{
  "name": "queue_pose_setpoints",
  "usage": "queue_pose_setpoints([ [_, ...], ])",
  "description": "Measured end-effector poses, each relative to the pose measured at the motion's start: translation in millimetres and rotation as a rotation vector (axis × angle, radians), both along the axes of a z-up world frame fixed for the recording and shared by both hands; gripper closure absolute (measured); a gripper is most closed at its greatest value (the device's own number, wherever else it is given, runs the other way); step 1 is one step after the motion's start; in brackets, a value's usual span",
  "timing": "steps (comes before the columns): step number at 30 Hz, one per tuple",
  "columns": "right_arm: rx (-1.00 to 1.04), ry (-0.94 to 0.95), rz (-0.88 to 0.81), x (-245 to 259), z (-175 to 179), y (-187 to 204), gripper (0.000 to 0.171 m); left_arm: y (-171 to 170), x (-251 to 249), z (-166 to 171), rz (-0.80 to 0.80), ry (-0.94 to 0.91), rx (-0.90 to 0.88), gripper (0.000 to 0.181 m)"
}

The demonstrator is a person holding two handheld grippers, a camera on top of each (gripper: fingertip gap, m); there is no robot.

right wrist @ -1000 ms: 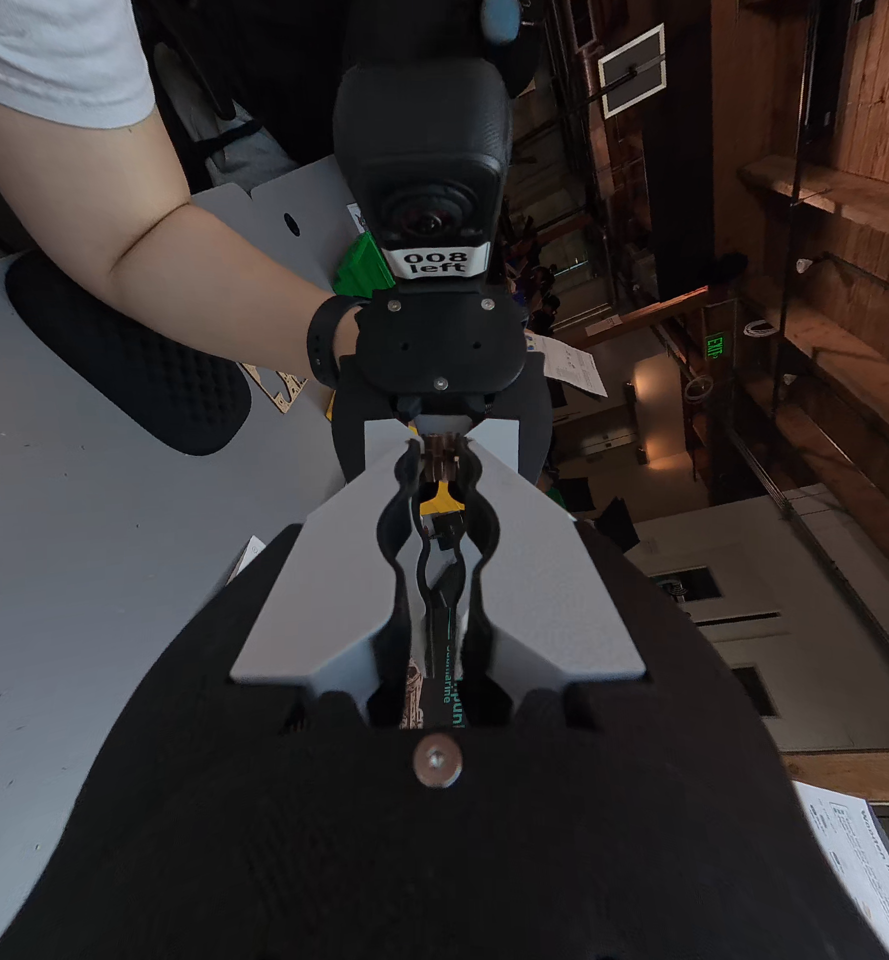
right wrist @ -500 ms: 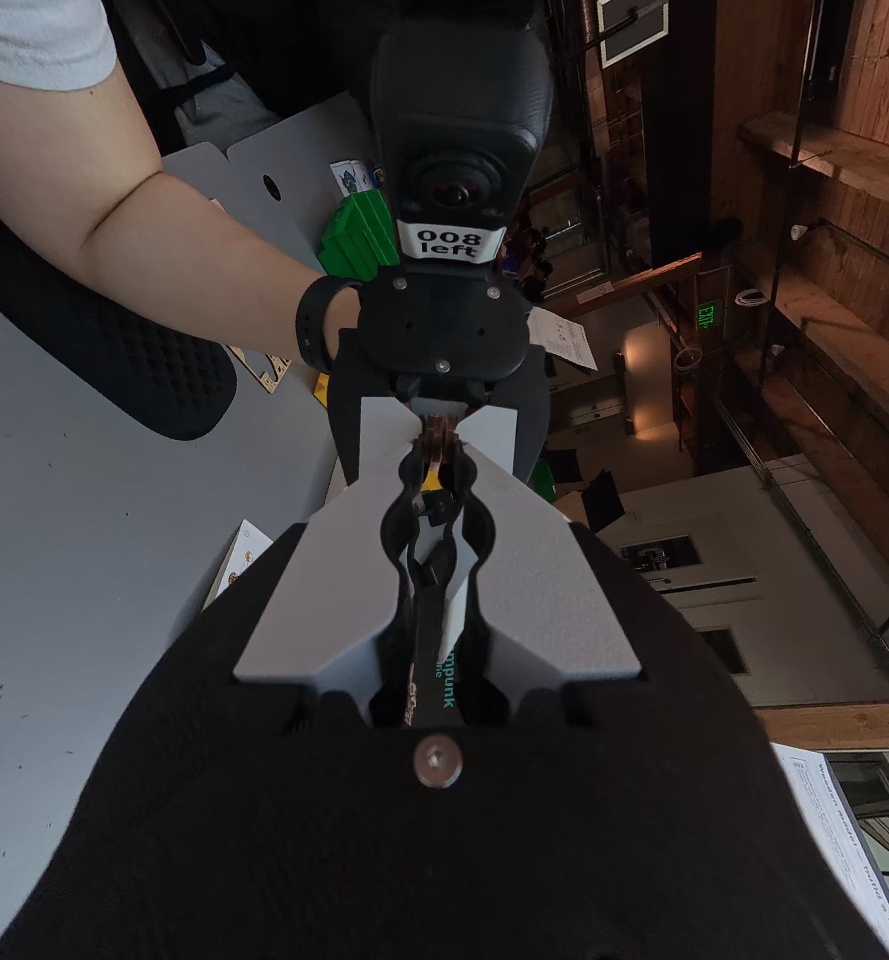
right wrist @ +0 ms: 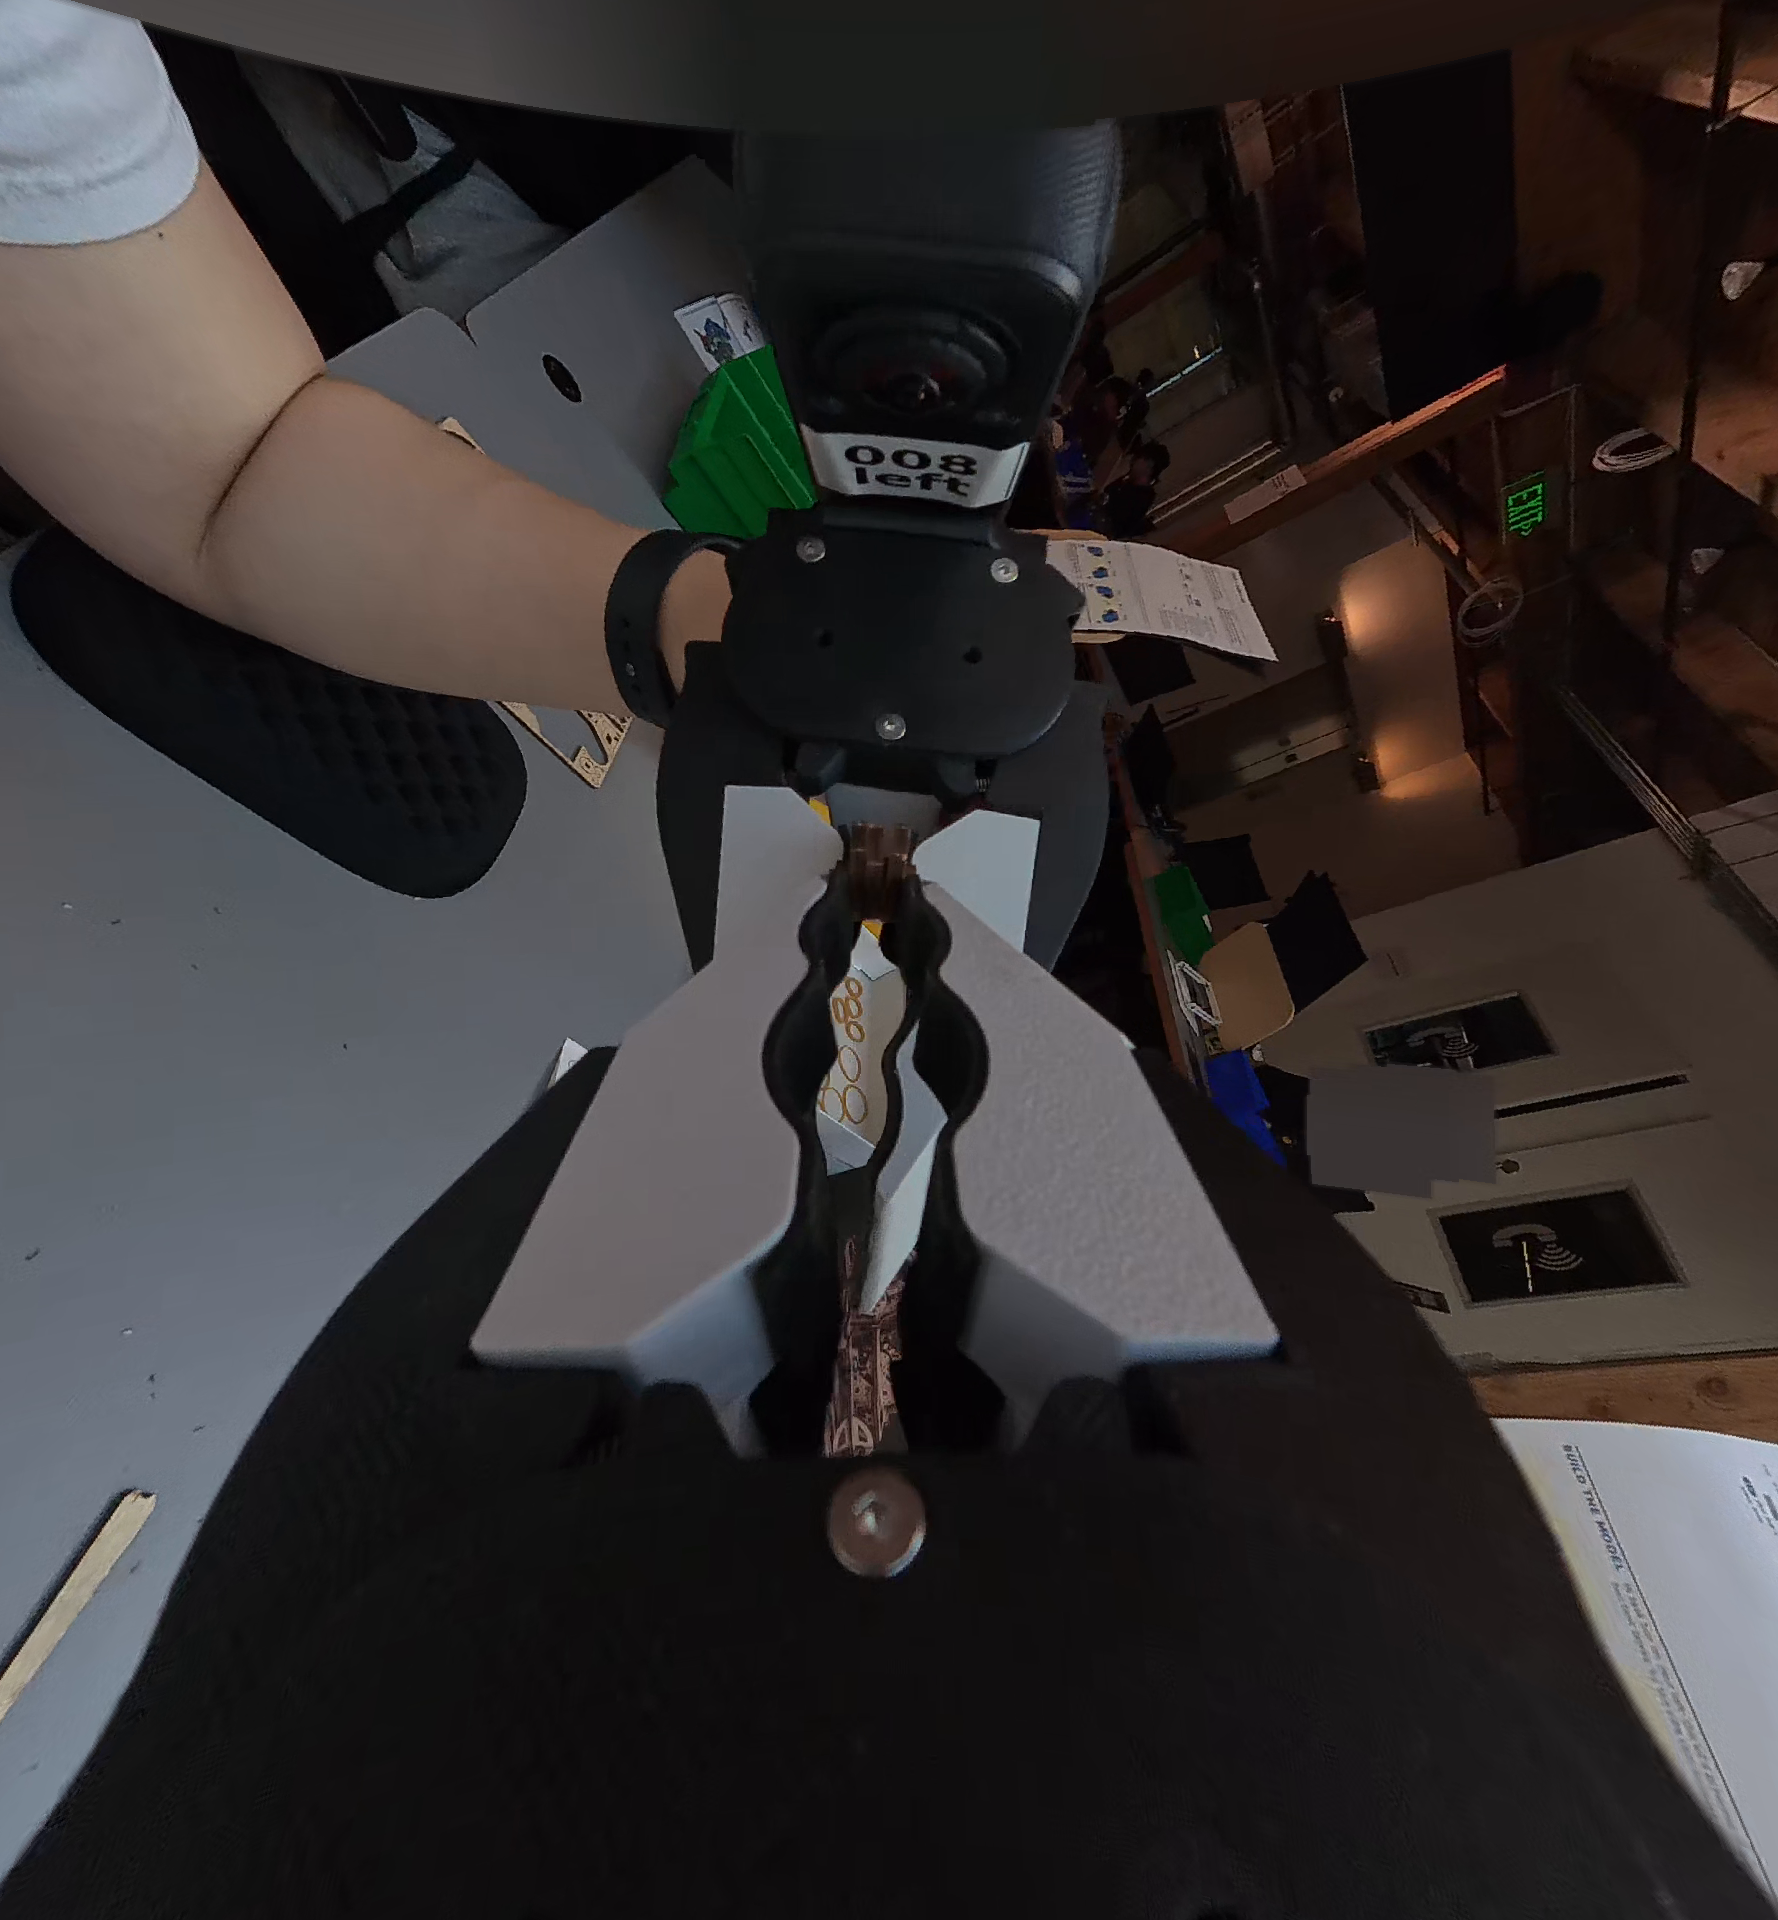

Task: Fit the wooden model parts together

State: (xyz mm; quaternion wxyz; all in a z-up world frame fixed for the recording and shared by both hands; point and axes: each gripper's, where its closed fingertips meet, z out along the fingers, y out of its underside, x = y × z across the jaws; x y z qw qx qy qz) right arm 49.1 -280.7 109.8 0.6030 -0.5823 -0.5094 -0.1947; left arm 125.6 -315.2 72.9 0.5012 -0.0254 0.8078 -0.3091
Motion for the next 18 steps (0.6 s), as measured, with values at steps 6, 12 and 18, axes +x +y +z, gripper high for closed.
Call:
queue_pose_setpoints([
  [6, 0.028, 0.022, 0.054, 11.9, 1.3, -0.2, 0.162, 9.4, 6.0, 2.8, 0.057, -0.037, -0.003, 0.162],
  [12, 0.147, 0.002, 0.078, 17.9, 27.3, -28.3, 0.164, 1.2, -27.0, 38.9, -0.104, -0.148, -0.126, 0.176],
  [18, 0.133, -0.006, 0.117, 16.8, 27.2, -39.3, 0.162, -10.5, -42.6, 52.7, -0.131, -0.284, -0.077, 0.178],
])
